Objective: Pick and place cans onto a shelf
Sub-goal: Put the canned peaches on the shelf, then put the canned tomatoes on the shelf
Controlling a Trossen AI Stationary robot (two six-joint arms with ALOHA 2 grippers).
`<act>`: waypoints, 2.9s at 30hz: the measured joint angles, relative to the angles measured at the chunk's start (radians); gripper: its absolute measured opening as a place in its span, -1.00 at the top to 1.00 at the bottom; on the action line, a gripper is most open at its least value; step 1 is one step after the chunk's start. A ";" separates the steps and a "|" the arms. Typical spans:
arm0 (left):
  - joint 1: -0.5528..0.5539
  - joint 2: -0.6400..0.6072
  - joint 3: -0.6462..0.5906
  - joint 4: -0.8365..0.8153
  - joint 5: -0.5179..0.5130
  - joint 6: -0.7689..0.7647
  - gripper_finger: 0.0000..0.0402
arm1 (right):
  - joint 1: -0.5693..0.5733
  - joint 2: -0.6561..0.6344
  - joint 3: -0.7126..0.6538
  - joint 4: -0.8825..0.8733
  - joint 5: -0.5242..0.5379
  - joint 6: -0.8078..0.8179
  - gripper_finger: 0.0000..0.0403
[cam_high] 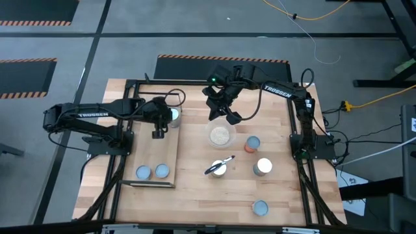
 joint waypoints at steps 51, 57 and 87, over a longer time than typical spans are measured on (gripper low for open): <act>0.000 -0.002 -0.003 -0.003 -0.178 -0.047 0.67 | 0.000 -0.018 -0.002 -0.049 0.003 0.066 0.86; 0.000 -0.034 -0.003 0.036 -0.178 -0.048 0.69 | 0.000 -0.094 -0.001 -0.151 0.001 0.127 0.86; -0.126 -0.192 -0.003 0.037 -0.114 -0.151 0.66 | 0.122 -0.664 -1.033 0.676 0.164 0.836 0.86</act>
